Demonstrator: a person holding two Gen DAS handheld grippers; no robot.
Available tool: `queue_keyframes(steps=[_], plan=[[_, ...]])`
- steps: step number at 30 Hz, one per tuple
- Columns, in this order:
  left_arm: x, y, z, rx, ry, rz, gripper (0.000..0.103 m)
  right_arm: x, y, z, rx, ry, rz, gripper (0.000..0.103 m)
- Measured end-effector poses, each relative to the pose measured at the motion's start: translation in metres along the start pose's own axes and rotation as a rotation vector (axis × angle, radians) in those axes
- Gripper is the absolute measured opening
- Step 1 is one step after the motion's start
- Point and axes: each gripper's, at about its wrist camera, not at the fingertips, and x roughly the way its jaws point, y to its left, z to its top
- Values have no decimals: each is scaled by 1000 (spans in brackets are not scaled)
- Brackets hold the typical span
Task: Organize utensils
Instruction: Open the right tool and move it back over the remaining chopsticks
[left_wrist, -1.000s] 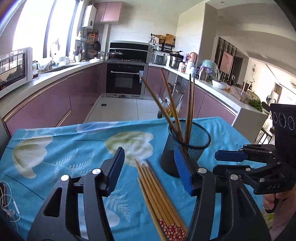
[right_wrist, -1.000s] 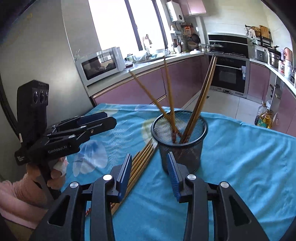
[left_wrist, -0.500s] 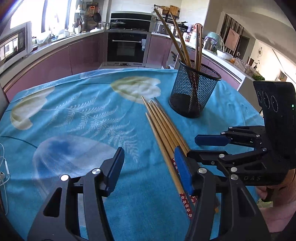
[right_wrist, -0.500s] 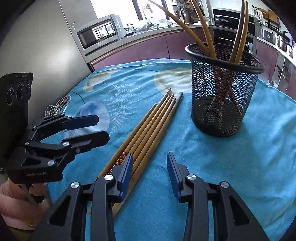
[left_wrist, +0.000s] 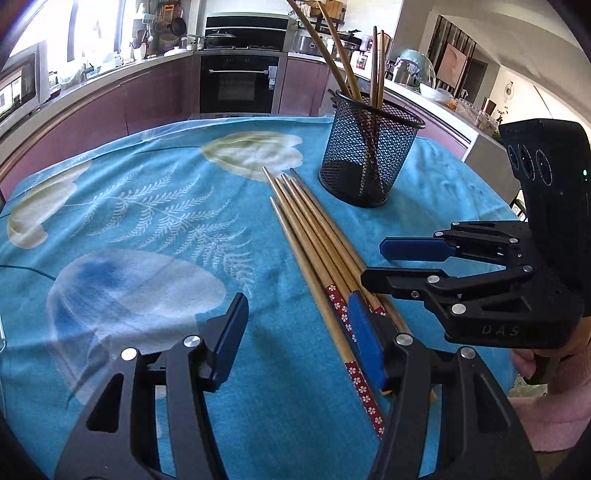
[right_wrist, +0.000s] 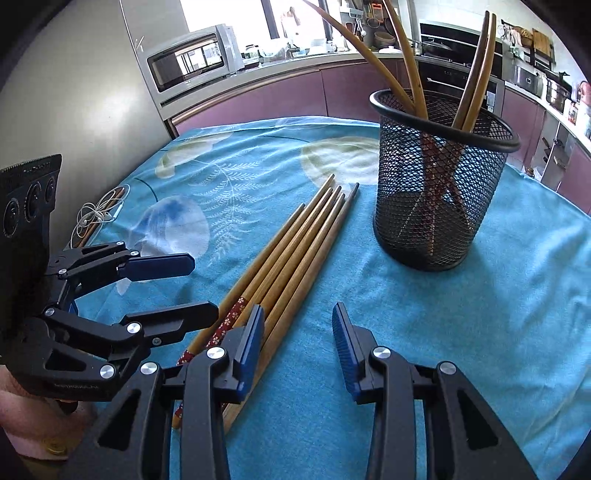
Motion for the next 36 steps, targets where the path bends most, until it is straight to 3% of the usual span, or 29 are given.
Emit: queue_keyframes(steps=[14, 25, 36], plan=[[6, -5, -1, 44, 40, 9, 51, 0, -1, 0, -14, 13, -41, 33], [12, -8, 5, 84, 61, 61, 37, 1, -7, 3, -3, 17, -58, 29], [25, -2, 21, 46, 71, 81, 22, 16, -8, 18, 0, 10, -75, 20]])
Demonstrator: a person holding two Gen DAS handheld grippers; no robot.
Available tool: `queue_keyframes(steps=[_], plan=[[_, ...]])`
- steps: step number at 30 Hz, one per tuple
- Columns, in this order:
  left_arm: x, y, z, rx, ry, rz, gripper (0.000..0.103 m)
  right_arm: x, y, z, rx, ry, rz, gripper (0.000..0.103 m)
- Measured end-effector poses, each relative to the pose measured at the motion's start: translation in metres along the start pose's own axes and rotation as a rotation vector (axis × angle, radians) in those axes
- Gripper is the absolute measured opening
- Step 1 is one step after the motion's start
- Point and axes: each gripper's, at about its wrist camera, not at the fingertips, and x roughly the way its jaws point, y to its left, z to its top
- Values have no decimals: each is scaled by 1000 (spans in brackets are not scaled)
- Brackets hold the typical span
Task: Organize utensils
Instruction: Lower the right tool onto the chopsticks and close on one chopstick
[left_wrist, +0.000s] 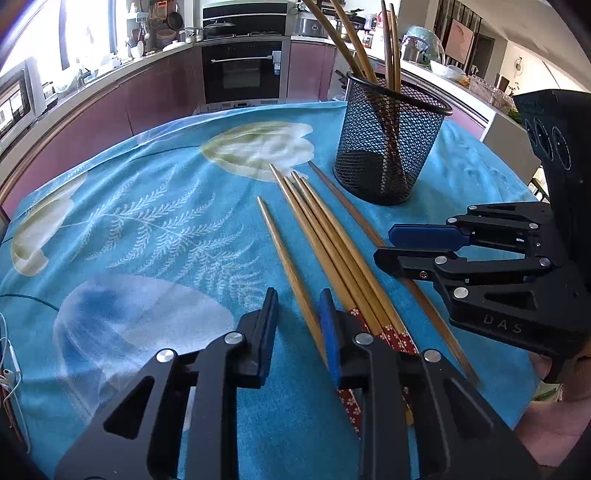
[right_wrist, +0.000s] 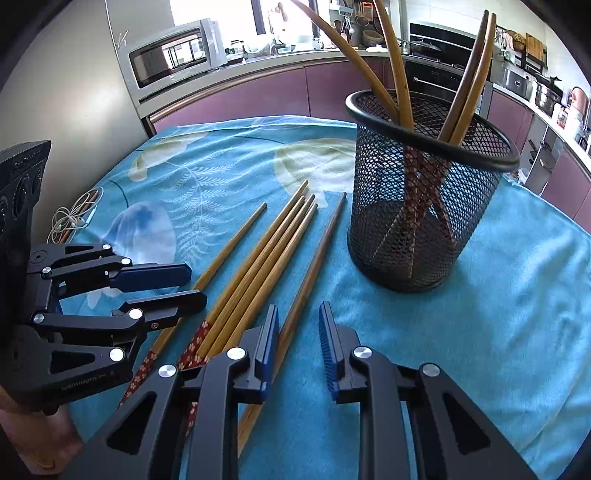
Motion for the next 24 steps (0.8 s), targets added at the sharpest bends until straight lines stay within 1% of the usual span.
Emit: queue_keyframes(steps=[2, 4, 5, 10, 14, 20, 24], plan=[[2, 1, 3, -11, 1, 4, 19, 2, -1, 3, 3, -2, -1, 17], [4, 2, 6, -25, 2, 5, 16, 2, -3, 4, 17, -1, 13, 11], [5, 2, 7, -36, 2, 5, 13, 3, -4, 4, 25, -1, 18, 11], [6, 6, 7, -88, -4, 1, 10, -1, -12, 1, 75, -1, 61, 7], [4, 9, 6, -119, -6, -3, 8, -7, -18, -4, 95, -3, 79, 6], [-7, 12, 2, -134, -23, -19, 8, -20, -20, -9, 106, -27, 125, 6], [-14, 9, -1, -121, -26, -56, 8, -17, -14, -9, 87, -15, 137, 6]])
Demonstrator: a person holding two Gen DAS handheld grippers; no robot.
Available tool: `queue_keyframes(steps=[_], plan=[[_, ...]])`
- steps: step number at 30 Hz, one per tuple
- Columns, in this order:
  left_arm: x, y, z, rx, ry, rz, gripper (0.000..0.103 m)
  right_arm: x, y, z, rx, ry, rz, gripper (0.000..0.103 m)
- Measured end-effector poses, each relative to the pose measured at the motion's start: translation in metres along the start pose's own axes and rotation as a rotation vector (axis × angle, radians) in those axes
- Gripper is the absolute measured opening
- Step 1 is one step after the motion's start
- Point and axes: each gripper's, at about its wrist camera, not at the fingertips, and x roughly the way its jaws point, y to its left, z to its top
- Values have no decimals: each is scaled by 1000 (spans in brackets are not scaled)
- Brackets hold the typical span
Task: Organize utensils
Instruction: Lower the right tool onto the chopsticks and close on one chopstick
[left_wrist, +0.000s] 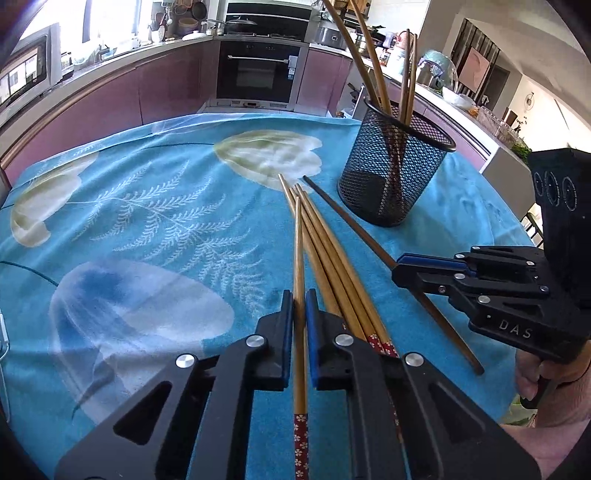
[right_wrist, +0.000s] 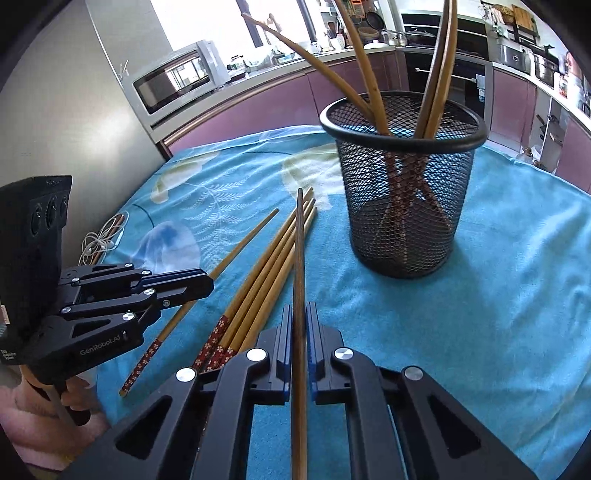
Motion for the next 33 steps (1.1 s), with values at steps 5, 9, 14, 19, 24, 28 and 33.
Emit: queue_keyframes(steps=[5, 9, 14, 19, 24, 28, 33], plan=[[5, -7, -5, 20, 28, -11, 8, 9, 4, 0, -15, 29, 0, 6], [9, -7, -6, 30, 49, -14, 8, 13, 4, 2, -27, 41, -15, 7], [13, -8, -4, 57, 60, -10, 11, 18, 8, 6, -50, 45, -29, 7], [15, -9, 0, 54, 60, -2, 7, 17, 5, 5, -31, 32, -12, 6], [8, -8, 4, 38, 34, -17, 7, 1, 1, 4, -22, -2, 13, 6], [-5, -8, 8, 34, 2, -48, 7, -17, -1, 3, -26, -46, 35, 6], [-26, -9, 14, 31, -38, -101, 7, -37, -3, 2, -22, -101, 55, 6]])
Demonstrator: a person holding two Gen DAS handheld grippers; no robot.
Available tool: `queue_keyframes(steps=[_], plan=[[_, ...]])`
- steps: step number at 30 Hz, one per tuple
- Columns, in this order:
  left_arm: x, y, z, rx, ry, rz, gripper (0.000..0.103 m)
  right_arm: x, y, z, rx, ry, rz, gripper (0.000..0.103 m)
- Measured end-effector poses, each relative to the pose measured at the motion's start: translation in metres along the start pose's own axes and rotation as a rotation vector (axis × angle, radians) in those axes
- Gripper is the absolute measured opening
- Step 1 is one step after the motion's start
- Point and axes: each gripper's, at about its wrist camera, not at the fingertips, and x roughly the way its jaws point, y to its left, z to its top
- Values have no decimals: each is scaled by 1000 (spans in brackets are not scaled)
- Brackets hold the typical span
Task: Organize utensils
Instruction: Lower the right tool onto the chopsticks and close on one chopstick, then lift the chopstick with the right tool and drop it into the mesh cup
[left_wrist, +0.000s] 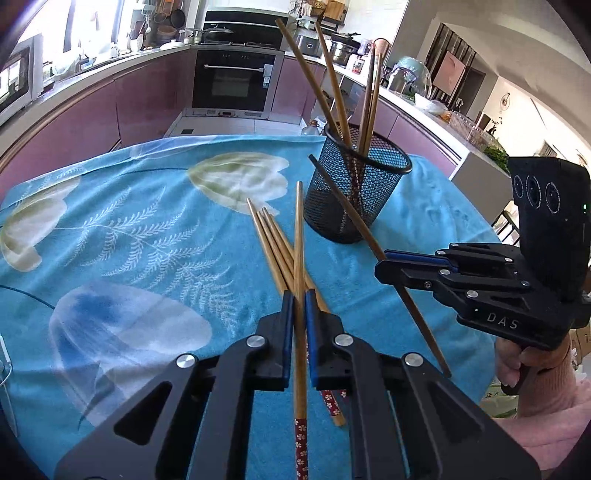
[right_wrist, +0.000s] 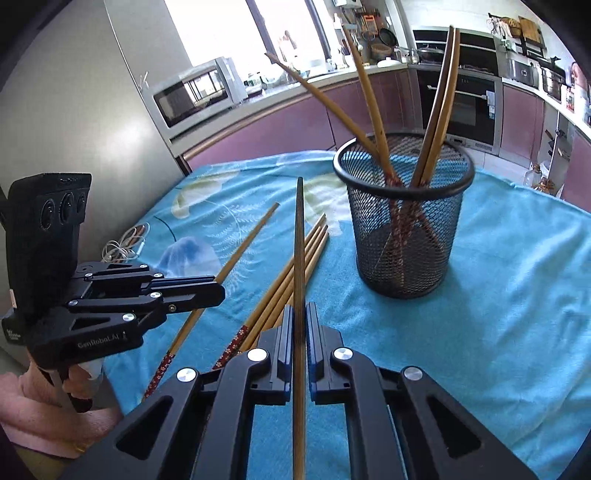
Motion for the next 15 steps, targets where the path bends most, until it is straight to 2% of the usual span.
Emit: queue_keyframes(steps=[7, 15], plan=[[-27, -6, 12, -3, -62, -73, 7, -29, -5, 4, 8, -87, 7, 6], [-53, -17, 23, 11, -132, -120, 7, -58, -13, 14, 14, -176, 19, 6]])
